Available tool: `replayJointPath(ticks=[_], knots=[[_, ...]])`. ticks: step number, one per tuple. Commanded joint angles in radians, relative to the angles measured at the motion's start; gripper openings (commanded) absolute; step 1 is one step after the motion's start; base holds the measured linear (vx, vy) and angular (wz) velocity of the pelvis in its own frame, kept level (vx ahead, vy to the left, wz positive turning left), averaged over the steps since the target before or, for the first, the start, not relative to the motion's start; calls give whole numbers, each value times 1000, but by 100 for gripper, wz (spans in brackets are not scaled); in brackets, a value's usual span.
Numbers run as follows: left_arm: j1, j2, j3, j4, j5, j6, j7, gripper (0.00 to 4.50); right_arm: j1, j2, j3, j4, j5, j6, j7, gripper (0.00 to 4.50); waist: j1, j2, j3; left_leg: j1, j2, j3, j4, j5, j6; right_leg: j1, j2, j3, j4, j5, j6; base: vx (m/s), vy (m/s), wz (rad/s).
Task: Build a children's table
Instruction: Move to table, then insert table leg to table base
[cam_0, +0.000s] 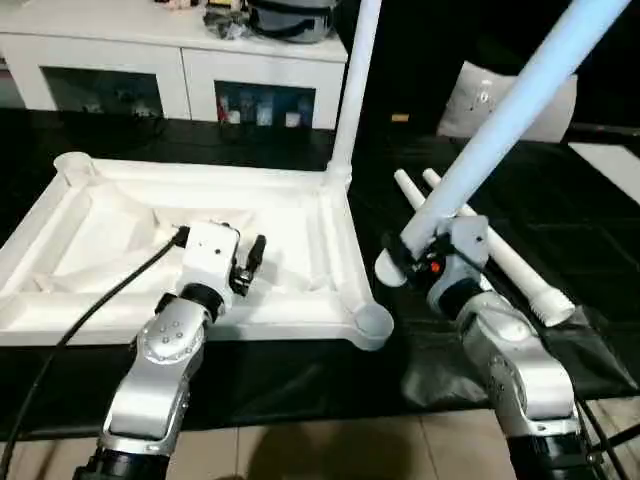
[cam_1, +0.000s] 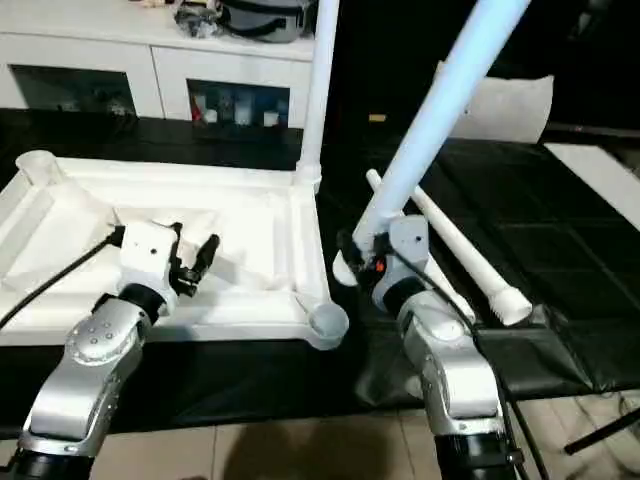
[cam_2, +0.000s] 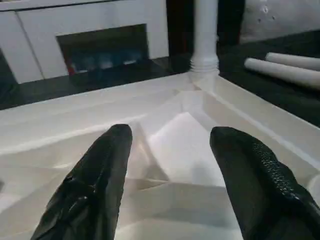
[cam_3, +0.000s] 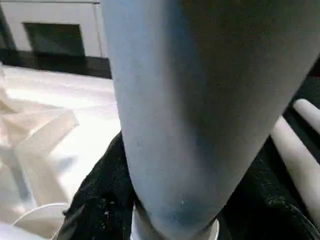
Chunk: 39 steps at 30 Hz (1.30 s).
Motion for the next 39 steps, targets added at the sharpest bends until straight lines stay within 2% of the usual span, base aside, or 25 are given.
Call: replayJointPath(ticks=[1, 2, 3, 5, 7, 8, 11, 13, 15, 16, 17, 19, 20, 21, 22, 25, 26, 29, 30, 32, 33, 34, 35, 38, 39], knots=[[-14, 9, -19, 0, -6, -24, -32, 292, -17, -27, -26, 3, -16, 9, -8, 186, 3, 6, -47, 13, 90, -53, -128, -335, -63, 10, -61, 33, -66, -340, -95, 11, -51, 1], [-17, 13, -22, 3, -10, -27, -42, 292, -19, -32, -26, 1, -19, 14, -5, 186, 6, 4, -47, 15, 90, -45, -129, -312, -46, 9, -57, 35, -62, -286, -118, 4, -54, 8], [-23, 18, -25, 8, -18, -24, -58, 292, -20, -36, -26, -3, -19, 17, -1, 186, 6, 6, -45, 14, 91, -43, -129, -319, -37, 8, -56, 35, -62, -298, -134, 4, -54, 8], [-35, 29, -26, 23, -33, -28, -88, 292, -21, -42, -21, -10, -19, 20, 6, 186, 1, 5, -46, 9, 89, -46, -128, -356, -44, 6, -55, 32, -63, -366, -128, 0, 0, 0], [-55, 48, -24, 42, -46, -35, -124, 292, -23, -43, -20, -15, -12, 25, 10, 186, 2, 6, -52, 7, 88, -44, -124, -333, -47, 3, -54, 34, -60, -336, -130, 0, 0, 0], [-66, 58, -23, 54, -51, -39, -144, 292, -24, -42, -19, -16, -11, 26, 9, 186, 4, 7, -58, -2, 89, -43, -122, -275, -37, 8, -55, 36, -50, -255, -145, 0, 0, 0], [-102, 109, -43, 84, -59, -53, -244, 292, -29, -53, -7, -7, -9, 63, 10, 186, 5, 3, -60, -8, 88, -35, -116, -172, 7, 12, -50, 33, -40, -148, -188, 0, 0, 0], [-121, 144, -63, 100, -65, -57, -313, 292, -39, -52, -17, 13, -6, 37, 9, 186, 10, 8, -65, -4, 88, -32, -112, -117, 20, 12, -52, 32, -33, -107, -206, 25, -16, -1], [-137, 177, -79, 117, -78, -57, -384, 292, -51, -53, -19, 35, -14, -6, 15, 186, 10, 13, -69, -5, 88, -27, -106, -30, 34, 17, -51, 29, -18, 2, -242, 0, 0, 0], [-142, 186, -83, 122, -82, -59, -403, 310, -54, -54, -17, 39, -14, -19, 23, 186, 10, 13, -69, -5, 88, -27, -106, -30, 34, 17, -51, 29, -18, 2, -242, 0, 0, 0], [-174, 224, -104, 163, -104, -78, -509, 310, -66, -61, -8, 52, -16, -77, 61, 186, 13, 20, -68, -1, 86, -22, -104, -9, 47, 13, -47, 28, -19, 35, -264, 0, 0, 0], [-182, 235, -115, 172, -113, -80, -547, 331, -69, -67, -5, 55, -19, -87, 69, 186, 13, 21, -65, -1, 90, -21, -108, -36, 41, 16, -47, 29, -17, 18, -273, 0, 0, 0], [-196, 255, -136, 187, -125, -68, -615, 331, -77, -74, -4, 60, -14, -77, 86, 186, 16, 31, -63, 2, 92, -22, -110, -53, 31, 16, -48, 29, -18, 2, -278, 0, 0, 0], [-201, 265, -147, 193, -129, -58, -644, 341, -81, -76, -4, 62, -8, -67, 94, 186, 16, 29, -62, 3, 93, -21, -112, -68, 25, 15, -45, 29, -20, -13, -277, 0, 0, 0], [-212, 281, -169, 206, -128, -55, -692, 366, -88, -81, -6, 70, -5, -72, 102, 186, 16, 19, -61, 2, 95, -21, -114, -95, 13, 18, -46, 29, -21, -44, -276, 0, 0, 0], [-234, 315, -211, 231, -119, -55, -782, 375, -103, -88, -14, 97, 3, -94, 116, 186, 21, 24, -55, 6, 96, -20, -119, -164, -17, 11, -49, 33, -32, -148, -257, 0, 0, 0], [-243, 326, -220, 236, -121, -48, -809, 329, -108, -91, -16, 107, 8, -104, 126, 186, 23, 26, -53, 8, 96, -21, -122, -202, -35, 8, -49, 34, -35, -194, -243, 0, 0, 0], [-252, 354, -224, 214, -143, -14, -861, 341, -113, -91, -22, 120, 8, -130, 131, 186, 26, 32, -51, 11, 96, -24, -125, -262, -69, 4, -49, 35, -40, -256, -223, 0, 0, 0], [-250, 362, -225, 203, -148, -5, -873, 332, -113, -90, -25, 119, 8, -130, 126, 186, 27, 28, -53, 7, 95, -24, -125, -255, -69, 7, -49, 36, -39, -256, -220, 0, 0, 0], [-224, 395, -235, 140, -170, 38, -906, 288, -107, -91, -23, 106, 21, -98, 139, 186, 30, 30, -51, 7, 96, -25, -125, -249, -67, 6, -50, 37, -38, -260, -221, 0, 0, 0], [-209, 407, -239, 111, -179, 54, -915, 285, -100, -92, -19, 94, 30, -79, 152, 186, 27, 37, -51, 7, 97, -25, -126, -259, -71, 6, -48, 37, -38, -258, -226, 0, 0, 0], [-193, 418, -246, 87, -178, 63, -921, 298, -88, -96, -10, 77, 47, -63, 183, 186, 28, 37, -51, 6, 97, -26, -125, -258, -69, 8, -48, 37, -35, -254, -229, 0, 0, 0], [-191, 420, -249, 87, -173, 60, -922, 298, -85, -97, -6, 73, 50, -64, 189, 186, 28, 36, -50, 4, 97, -25, -126, -251, -61, 8, -47, 38, -36, -254, -228, 0, 0, 0], [-191, 422, -264, 112, -120, 27, -902, 245, -71, -100, 9, 58, 60, -66, 212, 186, 29, 36, -51, 4, 96, -25, -125, -239, -55, 7, -45, 38, -39, -267, -217, 0, 0, 0], [-196, 418, -267, 132, -93, 8, -886, 252, -65, -98, 15, 52, 67, -62, 221, 186, 29, 38, -50, 4, 96, -25, -126, -239, -56, 6, -45, 38, -40, -271, -215, 0, 0, 0]])
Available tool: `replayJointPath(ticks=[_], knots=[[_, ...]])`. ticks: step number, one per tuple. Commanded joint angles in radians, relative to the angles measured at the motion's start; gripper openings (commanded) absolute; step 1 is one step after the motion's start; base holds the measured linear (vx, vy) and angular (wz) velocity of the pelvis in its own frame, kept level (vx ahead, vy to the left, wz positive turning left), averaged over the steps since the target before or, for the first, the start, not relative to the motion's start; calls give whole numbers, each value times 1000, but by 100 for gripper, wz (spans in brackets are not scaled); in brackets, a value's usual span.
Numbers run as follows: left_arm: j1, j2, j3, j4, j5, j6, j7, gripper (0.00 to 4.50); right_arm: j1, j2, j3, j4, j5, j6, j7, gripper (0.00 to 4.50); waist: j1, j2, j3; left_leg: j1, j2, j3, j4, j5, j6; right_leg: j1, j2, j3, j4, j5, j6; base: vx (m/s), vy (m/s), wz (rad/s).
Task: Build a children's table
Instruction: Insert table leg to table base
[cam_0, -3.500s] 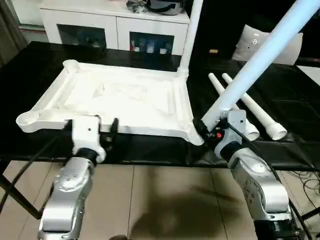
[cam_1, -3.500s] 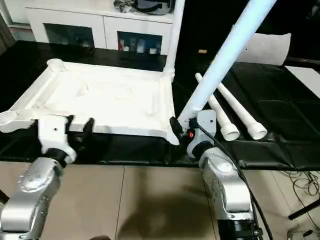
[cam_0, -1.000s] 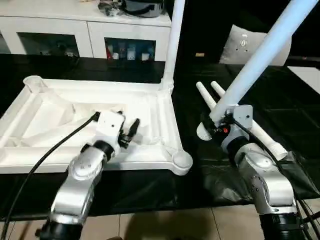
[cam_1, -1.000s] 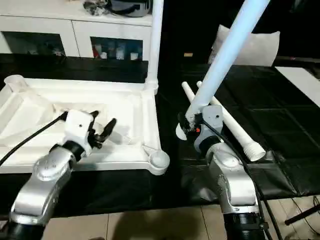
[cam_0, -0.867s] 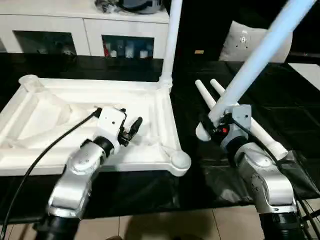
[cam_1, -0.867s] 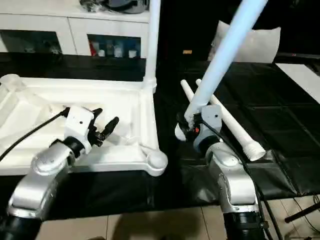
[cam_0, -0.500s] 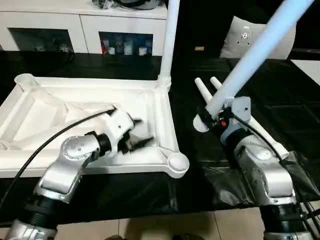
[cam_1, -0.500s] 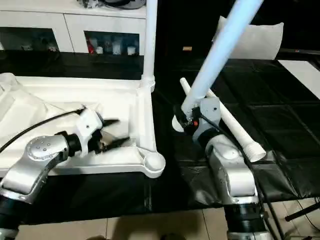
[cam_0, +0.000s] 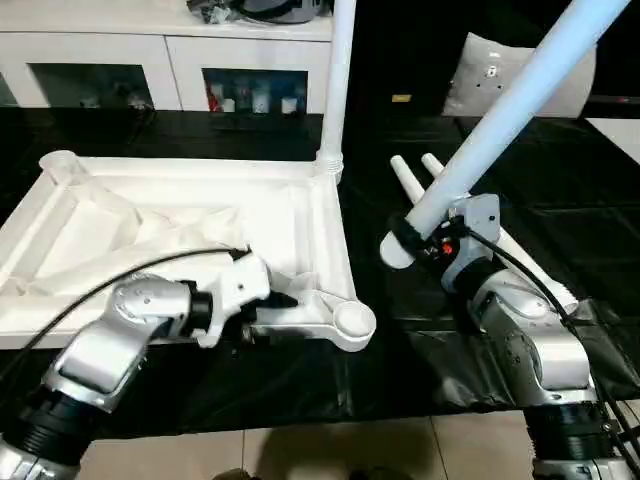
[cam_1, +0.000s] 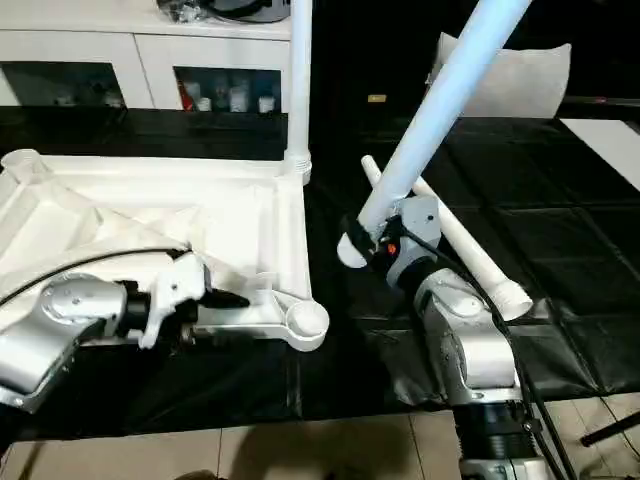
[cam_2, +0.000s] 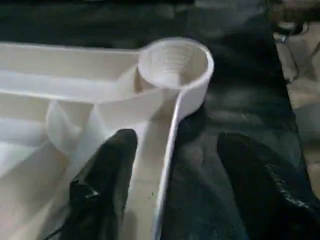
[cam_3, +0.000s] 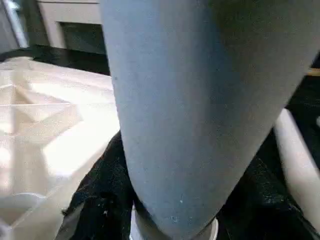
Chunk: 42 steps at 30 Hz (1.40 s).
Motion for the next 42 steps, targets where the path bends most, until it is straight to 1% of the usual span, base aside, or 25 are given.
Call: replayJointPath(ticks=[1, 2, 3, 4, 7, 8, 9, 12, 13, 14, 17, 20, 23, 26, 28, 29, 32, 33, 35, 36, 37, 38, 40, 41, 42], knots=[[-15, -1, -7, 32, 47, -22, 29, 260, 12, -4, 5, -31, 26, 16, 20, 186, 0, 16, -57, 10, 73, -29, -103, -282, -28, 40, -61, 40, -73, -337, -194, 0, 0, 0], [-16, -1, -7, 32, 47, -22, 29, 260, 12, -4, 5, -31, 27, 16, 20, 186, 0, 14, -58, 11, 73, -31, -103, -286, -31, 40, -62, 40, -73, -349, -190, 0, 0, 0], [-19, -1, -5, 34, 43, -12, 32, 222, 14, 2, 4, -34, 29, 19, 18, 186, 0, 16, -58, 11, 74, -32, -104, -288, -34, 39, -62, 40, -72, -348, -192, 0, 0, 0], [-19, -1, -5, 34, 43, -12, 32, 212, 14, 2, 4, -34, 29, 19, 18, 186, 1, 16, -58, 11, 75, -32, -104, -287, -35, 39, -63, 40, -72, -344, -194, 0, 0, 0], [-28, 8, -11, 34, 45, -19, 28, 223, 21, 25, 7, -42, 34, 18, 11, 186, 2, 21, -59, 11, 74, -32, -104, -282, -37, 39, -63, 40, -69, -313, -206, 0, 0, 0], [-31, 10, -16, 42, 47, -22, 21, 179, 22, 28, 7, -43, 40, 23, 10, 186, 1, 20, -59, 10, 74, -31, -104, -281, -36, 38, -62, 40, -70, -310, -207, 0, 0, 0], [-33, 10, -18, 50, 47, -25, 11, 179, 22, 30, 7, -45, 44, 26, 11, 186, 1, 24, -60, 11, 73, -31, -105, -273, -38, 40, -60, 39, -68, -282, -211, 0, 0, 0], [-35, 10, -21, 63, 47, -39, -7, 171, 22, 33, 3, -46, 43, 22, 2, 186, 2, 25, -60, 11, 72, -30, -104, -265, -39, 41, -61, 39, -66, -267, -218, 0, 0, 0], [-40, 8, -24, 77, 54, -50, -11, 151, 19, 29, 4, -42, 37, 11, 2, 186, 3, 31, -60, 12, 72, -31, -104, -269, -40, 41, -61, 39, -66, -269, -219, 0, 0, 0], [-43, 7, -25, 83, 57, -54, -12, 127, 18, 30, 2, -41, 43, 21, 2, 186, 1, 28, -59, 11, 72, -30, -104, -277, -41, 41, -61, 39, -66, -273, -220, 0, 0, 0], [-55, 11, -39, 110, 73, -71, -19, 123, 19, 25, 10, -42, 35, 35, 7, 186, 2, 30, -59, 12, 72, -30, -104, -280, -41, 42, -62, 40, -68, -280, -219, 0, 0, 0], [-61, 15, -49, 127, 81, -76, -30, 76, 22, 24, 22, -51, 31, 47, 11, 186, 2, 34, -58, 11, 72, -31, -104, -279, -41, 43, -62, 40, -68, -290, -221, 0, 0, 0], [-66, 14, -54, 146, 86, -82, -43, 68, 26, 27, 29, -51, 14, 25, -2, 186, 3, 41, -58, 12, 72, -31, -104, -281, -45, 41, -63, 40, -69, -293, -222, 0, 0, 0], [-70, 12, -55, 162, 91, -89, -49, 31, 14, 57, -10, -28, 24, -17, -42, 186, 2, 40, -59, 11, 73, -31, -105, -277, -48, 42, -65, 40, -67, -281, -225, 0, 0, 0], [-71, 11, -55, 167, 92, -91, -50, 17, 6, 60, -21, -29, 46, -3, -33, 186, 2, 41, -59, 12, 73, -32, -105, -277, -46, 43, -63, 40, -66, -277, -229, 0, 0, 0], [-72, 2, -50, 169, 80, -81, -49, 17, -1, 44, -12, -36, 53, 12, -3, 186, 0, 44, -60, 11, 73, -31, -104, -271, -46, 45, -62, 39, -64, -255, -234, 0, 0, 0], [-84, -41, -26, 187, 56, -46, -17, 0, -29, 18, 8, -30, 61, -17, 76, 186, 0, 42, -61, 10, 73, -29, -101, -246, -33, 49, -63, 39, -60, -209, -255, 0, 0, 0], [-87, -51, -22, 192, 54, -37, -8, 0, -34, 10, 13, -29, 69, -10, 98, 186, -1, 37, -60, 8, 71, -27, -99, -239, -23, 52, -65, 40, -61, -213, -259, 0, 0, 0], [-93, -68, -22, 198, 60, -14, 13, 0, -47, 6, 15, -21, 72, -9, 109, 186, 2, 38, -59, 7, 71, -27, -97, -231, -10, 53, -68, 42, -66, -248, -255, 0, 0, 0], [-96, -75, -22, 200, 62, -4, 22, 0, -53, 6, 16, -17, 72, -10, 111, 186, 4, 30, -60, 7, 73, -27, -96, -220, -5, 53, -69, 42, -66, -276, -250, 0, 0, 0], [-102, -94, -24, 204, 70, 19, 47, 0, -71, -4, 26, -8, 69, 19, 118, 186, 4, 32, -61, 9, 73, -26, -95, -211, -4, 52, -69, 42, -67, -277, -251, 0, 0, 0], [-112, -131, -32, 211, 87, 70, 95, 0, -97, -43, 71, 8, 65, 64, 191, 186, 0, 29, -59, 7, 72, -26, -95, -208, 0, 53, -65, 40, -66, -287, -254, 0, 0, 0], [-115, -148, -41, 220, 106, 80, 117, 0, -107, -86, 123, 32, 45, 94, 267, 186, 2, 31, -59, 6, 72, -27, -93, -210, 6, 55, -66, 40, -70, -312, -245, 0, 0, 0], [-116, -154, -44, 223, 113, 90, 126, 0, -113, -102, 141, 51, 36, 106, 295, 186, 1, 36, -55, 4, 72, -28, -95, -227, 7, 53, -65, 39, -76, -338, -235, 0, 0, 0], [-116, -156, -45, 224, 116, 95, 127, 0, -117, -108, 147, 61, 35, 117, 308, 186, 0, 32, -56, 3, 71, -28, -93, -233, 8, 54, -66, 39, -76, -354, -230, 0, 0, 0]])
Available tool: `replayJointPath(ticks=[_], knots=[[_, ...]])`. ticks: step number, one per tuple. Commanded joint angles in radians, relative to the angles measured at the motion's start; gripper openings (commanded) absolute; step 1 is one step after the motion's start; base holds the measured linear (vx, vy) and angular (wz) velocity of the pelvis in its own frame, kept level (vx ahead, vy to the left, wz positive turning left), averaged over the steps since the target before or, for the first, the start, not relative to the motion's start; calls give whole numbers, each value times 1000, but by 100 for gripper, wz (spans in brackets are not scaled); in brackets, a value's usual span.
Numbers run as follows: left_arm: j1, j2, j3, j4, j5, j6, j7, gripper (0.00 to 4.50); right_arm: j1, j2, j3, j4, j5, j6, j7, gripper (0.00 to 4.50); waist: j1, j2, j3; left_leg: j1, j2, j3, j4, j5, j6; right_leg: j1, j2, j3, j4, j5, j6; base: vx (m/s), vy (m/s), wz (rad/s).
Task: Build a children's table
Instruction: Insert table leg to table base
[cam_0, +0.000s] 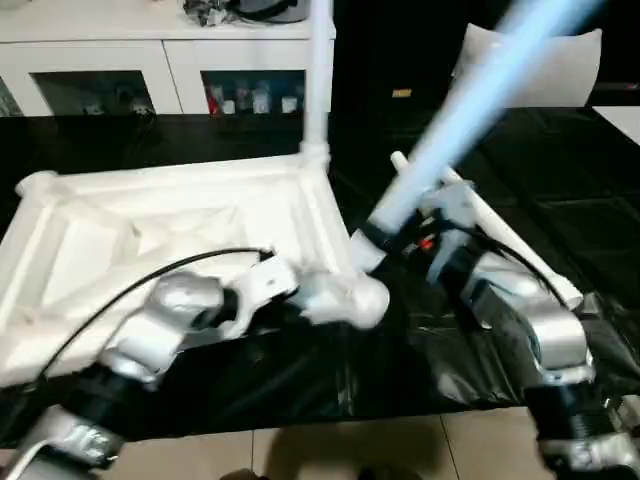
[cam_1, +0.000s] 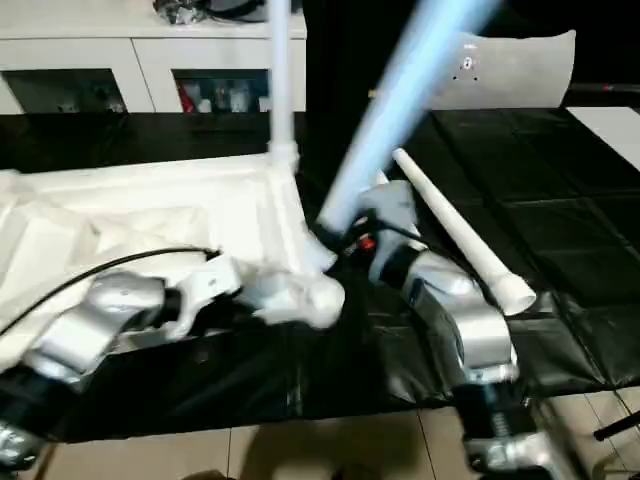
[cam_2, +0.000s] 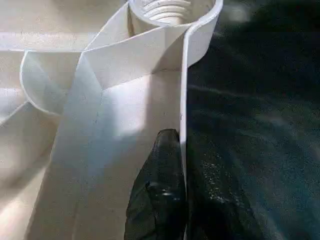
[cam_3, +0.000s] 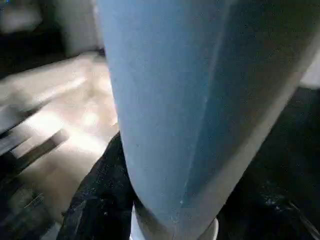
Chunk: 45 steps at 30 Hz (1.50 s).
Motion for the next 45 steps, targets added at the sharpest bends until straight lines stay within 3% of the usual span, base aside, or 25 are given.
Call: replayJointPath(ticks=[1, 3, 8, 10, 14, 15, 20, 25, 34, 40, 45], knots=[[7, -8, 4, 20, 6, 28, 45, 0, -12, -19, 23, 43, -13, 42, 66, 186, 7, 2, -61, 4, 71, -31, -89, -228, 11, 50, -71, 40, -79, -371, -224, 0, 0, 0], [5, -14, 8, 19, 9, 45, 61, 0, -21, -28, 33, 63, -17, 35, 95, 186, 8, -1, -65, 0, 72, -31, -87, -195, 19, 51, -69, 38, -73, -323, -235, 0, 0, 0], [2, -20, 8, 6, 8, 27, 55, 0, -52, -53, 56, 115, -40, 26, 121, 186, 7, -1, -64, 3, 72, -31, -88, -215, 21, 47, -68, 36, -78, -357, -233, 0, 0, 0], [14, -7, -8, 1, 23, -40, 32, 0, -69, -63, 61, 138, -39, 33, 133, 186, 9, -9, -65, 1, 73, -32, -88, -207, 27, 48, -69, 36, -78, -361, -228, 0, 0, 0], [13, 2, -17, 10, 34, -47, 31, 0, -76, -74, 70, 145, -50, 41, 155, 186, 9, -5, -65, 0, 73, -29, -87, -187, 35, 48, -68, 36, -75, -332, -233, 0, 0, 0], [11, 4, -17, 19, 39, -52, 32, 0, -75, -80, 73, 141, -47, 53, 167, 186, 8, -11, -64, 0, 73, -29, -88, -192, 36, 47, -68, 35, -77, -346, -230, 0, 0, 0], [-3, 0, 8, 57, 16, -148, 9, 0, -73, -116, 86, 126, -37, 77, 221, 186, 8, -14, -62, 2, 73, -31, -88, -228, 29, 43, -70, 36, -84, -432, -201, 0, 0, 0], [-2, 4, 10, 59, 12, -161, -7, 0, -78, -118, 85, 137, -44, 74, 224, 186, 8, -15, -61, 2, 73, -32, -89, -231, 23, 39, -71, 36, -88, -483, -179, 0, 0, 0], [14, 23, -4, 47, -12, -205, -84, 0, -107, -100, 89, 219, -64, 39, 222, 186, 10, -9, -67, 0, 75, -30, -88, -193, 31, 43, -70, 37, -76, -359, -225, 0, 0, 0], [2, 20, 0, 69, -5, -218, -80, 0, -115, -102, 114, 230, -67, 42, 253, 186, 9, -11, -64, 1, 74, -28, -88, -201, 35, 43, -71, 36, -78, -379, -225, 0, 0, 0], [-10, 16, 5, 86, 3, -228, -79, 0, -126, -73, 78, 281, -46, 26, 244, 186, 7, -9, -63, 1, 75, -30, -90, -221, 26, 41, -71, 36, -81, -415, -216, 0, 0, 0]])
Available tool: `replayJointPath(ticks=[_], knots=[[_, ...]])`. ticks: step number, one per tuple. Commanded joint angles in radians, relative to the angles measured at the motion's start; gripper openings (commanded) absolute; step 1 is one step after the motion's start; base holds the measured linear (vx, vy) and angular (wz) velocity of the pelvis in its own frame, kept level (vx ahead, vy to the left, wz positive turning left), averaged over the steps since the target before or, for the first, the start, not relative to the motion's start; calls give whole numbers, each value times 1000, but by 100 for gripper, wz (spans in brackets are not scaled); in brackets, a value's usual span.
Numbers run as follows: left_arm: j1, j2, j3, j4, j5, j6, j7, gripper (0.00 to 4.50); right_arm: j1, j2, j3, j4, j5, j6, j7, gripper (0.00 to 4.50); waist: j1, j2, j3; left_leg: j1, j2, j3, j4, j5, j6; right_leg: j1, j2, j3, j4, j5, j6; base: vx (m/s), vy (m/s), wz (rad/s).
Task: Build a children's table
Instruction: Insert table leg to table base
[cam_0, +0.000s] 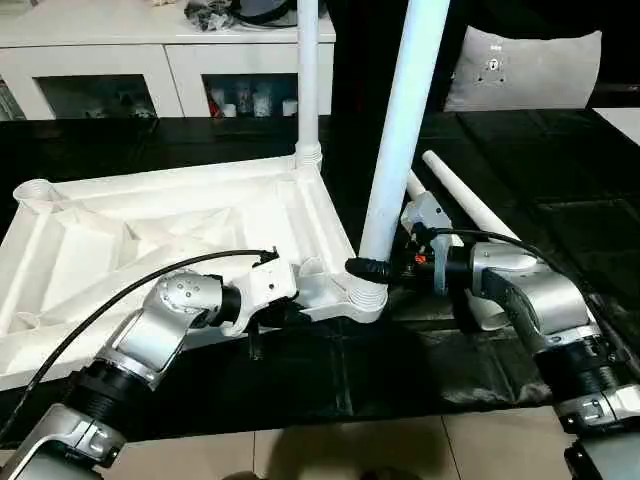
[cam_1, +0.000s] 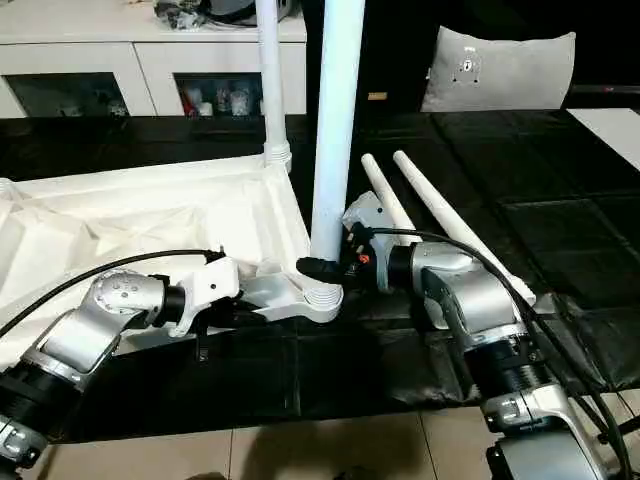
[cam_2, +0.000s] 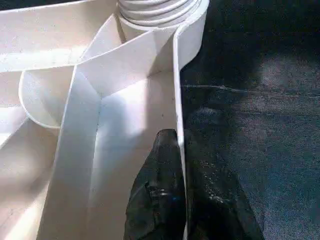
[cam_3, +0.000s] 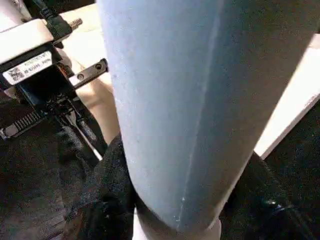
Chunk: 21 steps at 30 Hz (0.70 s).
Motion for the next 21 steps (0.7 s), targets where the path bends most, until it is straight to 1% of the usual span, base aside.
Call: replayJointPath(ticks=[1, 2, 3, 4, 5, 6, 7, 8, 9, 10, 11, 12, 13, 14, 15, 16, 17, 18, 19, 21], knots=[[-6, -8, 10, 10, -20, -45, -20, 0, 10, 13, -3, 66, -4, 17, -9, 186, 4, -12, -56, 4, 74, -30, -89, -235, 22, 41, -71, 38, -84, -427, -216, 0, 0, 0], [-6, -9, 11, 10, -19, -45, -18, 0, 10, 22, -23, 81, 13, 17, -10, 186, 4, -13, -56, 3, 73, -31, -89, -241, 20, 41, -72, 38, -84, -435, -215, 0, 0, 0], [-7, -11, 12, 12, -19, -45, -15, 0, 12, 28, -41, 91, 30, 15, -8, 186, 4, -8, -57, 4, 73, -32, -89, -246, 17, 41, -73, 38, -85, -442, -213, 0, 0, 0], [-7, -11, 12, 12, -19, -45, -15, 0, 12, 28, -41, 91, 30, 15, -8, 186, 3, -11, -57, 3, 73, -32, -89, -246, 17, 42, -72, 38, -86, -444, -212, 0, 0, 0], [-8, -15, 17, 20, -17, -47, -2, 0, 25, 34, -74, 101, 62, 23, -4, 186, 3, -10, -57, 5, 73, -31, -89, -248, 19, 41, -71, 38, -88, -444, -211, 0, 0, 0], [-9, -16, 20, 25, -17, -47, 2, 0, 41, 36, -91, 98, 79, 23, 1, 186, 5, -7, -57, 6, 73, -31, -89, -247, 17, 40, -72, 38, -87, -441, -213, 0, 0, 0], [-10, -16, 21, 26, -17, -47, 2, 0, 51, 36, -97, 95, 85, 24, -1, 186, 7, -4, -59, 6, 74, -31, -89, -235, 19, 42, -72, 39, -86, -413, -218, 0, 0, 0], [-11, -17, 22, 28, -18, -47, 4, 0, 65, 37, -101, 92, 87, 22, -6, 186, 7, -7, -59, 3, 74, -30, -90, -225, 23, 44, -70, 38, -84, -389, -223, 0, 0, 0], [-12, -18, 23, 29, -18, -47, 5, 0, 76, 37, -103, 90, 87, 18, -10, 186, 8, -4, -60, 3, 74, -30, -90, -221, 25, 44, -70, 37, -82, -374, -229, 0, 0, 0], [-13, -19, 25, 31, -19, -47, 7, 0, 109, 36, -101, 80, 78, 1, -17, 186, 9, 0, -61, 2, 74, -30, -90, -217, 25, 45, -70, 37, -81, -365, -231, 0, 0, 0], [-13, -19, 25, 32, -19, -47, 7, 0, 120, 35, -99, 76, 74, -4, -19, 186, 11, -3, -60, 4, 74, -28, -90, -217, 28, 43, -70, 37, -83, -363, -231, 0, 0, 0], [-13, -19, 26, 32, -19, -47, 7, 0, 123, 36, -100, 75, 72, -9, -21, 186, 10, -3, -60, 3, 74, -29, -90, -219, 29, 45, -70, 36, -83, -368, -230, 0, 0, 0], [-14, -20, 26, 34, -19, -47, 7, 0, 141, 36, -99, 69, 57, -30, -33, 186, 10, -3, -60, 2, 73, -29, -91, -223, 28, 45, -70, 36, -84, -385, -227, 0, 0, 0], [-14, -20, 26, 35, -19, -47, 7, 0, 152, 33, -94, 63, 42, -47, -43, 186, 11, -3, -58, 4, 74, -29, -91, -237, 25, 41, -71, 37, -88, -416, -217, 0, 0, 0], [-15, -21, 26, 37, -18, -49, 7, 0, 169, 24, -78, 53, 10, -78, -60, 186, 12, -3, -58, 3, 75, -30, -93, -245, 20, 41, -71, 36, -88, -433, -208, 0, 0, 0], [-15, -21, 25, 37, -18, -48, 5, 0, 173, 17, -66, 47, -10, -93, -67, 186, 13, 10, -58, 5, 75, -32, -93, -250, 14, 39, -72, 36, -88, -435, -206, 0, 0, 0], [-16, -20, 25, 37, -18, -48, 3, 0, 174, 14, -60, 45, -18, -98, -69, 186, 8, 1, -58, 3, 73, -31, -94, -262, 15, 41, -69, 35, -90, -448, -201, 0, 0, 0], [-17, -19, 23, 37, -17, -50, -3, 0, 171, 7, -43, 44, -41, -114, -74, 186, 9, 2, -57, 4, 73, -32, -94, -269, 14, 40, -70, 36, -91, -459, -200, 0, 0, 0], [-18, -17, 21, 38, -15, -52, -7, 0, 166, 3, -32, 45, -56, -123, -77, 186, 8, 7, -58, 4, 74, -33, -95, -275, 11, 39, -71, 36, -92, -464, -197, 0, 0, 0], [-19, -17, 20, 38, -14, -54, -10, 0, 160, 2, -25, 48, -64, -124, -75, 186, 4, 5, -54, 4, 73, -35, -97, -304, 8, 37, -69, 35, -94, -495, -187, 0, 0, 0]])
